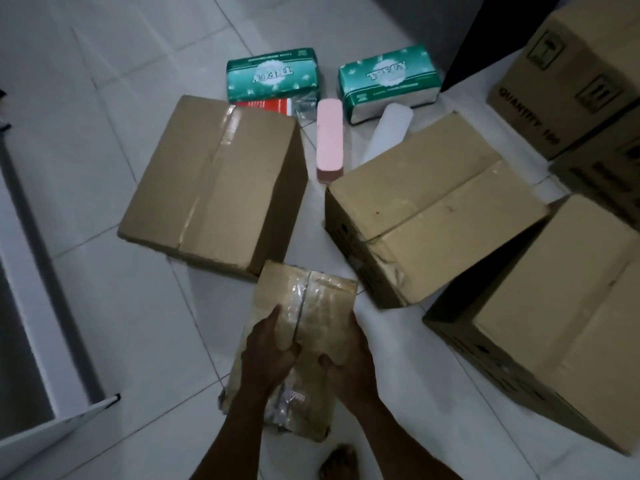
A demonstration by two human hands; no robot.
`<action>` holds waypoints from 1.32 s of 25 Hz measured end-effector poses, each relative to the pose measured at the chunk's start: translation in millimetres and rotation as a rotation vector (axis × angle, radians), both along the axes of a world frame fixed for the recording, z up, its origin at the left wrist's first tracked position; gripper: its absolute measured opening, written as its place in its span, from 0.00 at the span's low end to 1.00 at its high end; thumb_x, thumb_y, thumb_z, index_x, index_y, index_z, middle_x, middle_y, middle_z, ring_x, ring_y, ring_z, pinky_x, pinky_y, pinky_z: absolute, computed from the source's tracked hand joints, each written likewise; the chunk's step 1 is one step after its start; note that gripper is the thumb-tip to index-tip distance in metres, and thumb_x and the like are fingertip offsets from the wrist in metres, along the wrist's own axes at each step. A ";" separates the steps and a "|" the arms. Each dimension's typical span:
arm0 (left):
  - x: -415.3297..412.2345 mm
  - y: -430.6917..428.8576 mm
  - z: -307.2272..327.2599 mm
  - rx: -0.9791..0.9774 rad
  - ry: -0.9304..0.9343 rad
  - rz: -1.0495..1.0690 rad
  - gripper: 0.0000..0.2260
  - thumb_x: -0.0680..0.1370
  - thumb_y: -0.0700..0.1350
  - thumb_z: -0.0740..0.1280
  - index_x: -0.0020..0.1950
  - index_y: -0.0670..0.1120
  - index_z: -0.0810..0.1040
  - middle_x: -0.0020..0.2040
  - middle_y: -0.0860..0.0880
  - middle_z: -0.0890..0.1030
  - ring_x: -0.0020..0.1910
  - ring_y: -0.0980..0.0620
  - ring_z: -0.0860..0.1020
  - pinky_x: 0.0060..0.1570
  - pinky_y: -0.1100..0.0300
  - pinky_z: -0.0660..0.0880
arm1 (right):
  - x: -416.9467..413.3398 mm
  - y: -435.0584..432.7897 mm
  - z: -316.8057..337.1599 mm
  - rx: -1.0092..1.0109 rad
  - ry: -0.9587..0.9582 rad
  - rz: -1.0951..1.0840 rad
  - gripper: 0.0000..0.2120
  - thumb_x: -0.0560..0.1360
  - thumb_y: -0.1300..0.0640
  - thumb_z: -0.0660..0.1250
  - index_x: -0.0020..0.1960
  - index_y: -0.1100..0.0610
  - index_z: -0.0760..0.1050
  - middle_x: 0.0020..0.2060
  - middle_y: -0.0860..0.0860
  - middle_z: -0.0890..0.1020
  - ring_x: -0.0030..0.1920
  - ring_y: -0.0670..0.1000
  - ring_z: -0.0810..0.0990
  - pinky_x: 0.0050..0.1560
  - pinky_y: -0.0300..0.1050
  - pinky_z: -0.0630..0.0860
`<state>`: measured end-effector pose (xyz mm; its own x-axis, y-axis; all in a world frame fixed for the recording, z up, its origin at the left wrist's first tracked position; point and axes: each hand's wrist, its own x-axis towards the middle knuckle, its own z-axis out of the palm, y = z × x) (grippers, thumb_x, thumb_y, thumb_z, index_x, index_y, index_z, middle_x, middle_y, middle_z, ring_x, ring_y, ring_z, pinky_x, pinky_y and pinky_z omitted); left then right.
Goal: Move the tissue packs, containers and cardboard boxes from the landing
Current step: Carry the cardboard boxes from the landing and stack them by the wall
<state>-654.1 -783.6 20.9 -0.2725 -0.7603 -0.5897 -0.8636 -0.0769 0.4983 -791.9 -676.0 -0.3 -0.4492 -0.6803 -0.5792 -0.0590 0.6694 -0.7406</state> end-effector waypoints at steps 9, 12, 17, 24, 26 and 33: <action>-241.7 28.8 102.2 -0.177 0.187 -0.272 0.34 0.71 0.61 0.66 0.76 0.54 0.64 0.72 0.46 0.70 0.70 0.45 0.68 0.67 0.47 0.70 | -231.0 45.1 113.5 -0.095 0.467 -0.406 0.37 0.73 0.55 0.71 0.78 0.54 0.59 0.70 0.54 0.72 0.68 0.54 0.71 0.66 0.45 0.70; -324.0 68.4 106.3 -0.136 0.233 -0.330 0.35 0.70 0.58 0.67 0.76 0.53 0.66 0.70 0.47 0.72 0.68 0.45 0.70 0.65 0.51 0.70 | -306.8 102.2 119.8 0.001 0.495 -0.505 0.41 0.70 0.54 0.73 0.78 0.51 0.57 0.71 0.55 0.70 0.70 0.57 0.69 0.67 0.48 0.68; -420.1 114.4 76.3 0.008 0.193 -0.423 0.38 0.73 0.53 0.74 0.78 0.48 0.61 0.73 0.43 0.69 0.72 0.43 0.68 0.70 0.51 0.66 | -377.1 205.8 80.7 0.267 0.415 -0.679 0.50 0.71 0.44 0.74 0.79 0.41 0.42 0.79 0.57 0.54 0.76 0.63 0.57 0.68 0.64 0.67; -444.4 102.0 14.0 0.196 0.174 -0.462 0.50 0.70 0.55 0.76 0.81 0.53 0.45 0.77 0.50 0.62 0.73 0.49 0.65 0.70 0.51 0.66 | -397.6 255.0 28.9 0.125 0.180 -0.847 0.52 0.71 0.45 0.75 0.78 0.39 0.39 0.75 0.53 0.64 0.67 0.62 0.71 0.64 0.63 0.72; -448.1 98.4 1.2 0.242 0.196 -0.427 0.50 0.68 0.55 0.78 0.80 0.57 0.47 0.76 0.53 0.64 0.72 0.49 0.66 0.69 0.48 0.68 | -399.2 259.7 21.6 0.121 0.143 -0.816 0.50 0.72 0.46 0.74 0.78 0.38 0.40 0.76 0.51 0.63 0.66 0.62 0.73 0.62 0.62 0.74; -459.1 116.0 10.2 0.150 0.186 -0.393 0.46 0.69 0.51 0.78 0.79 0.56 0.53 0.74 0.50 0.67 0.71 0.44 0.69 0.67 0.44 0.69 | -405.9 264.3 35.9 0.179 0.202 -0.805 0.50 0.72 0.54 0.75 0.79 0.39 0.42 0.76 0.42 0.60 0.64 0.59 0.75 0.57 0.52 0.75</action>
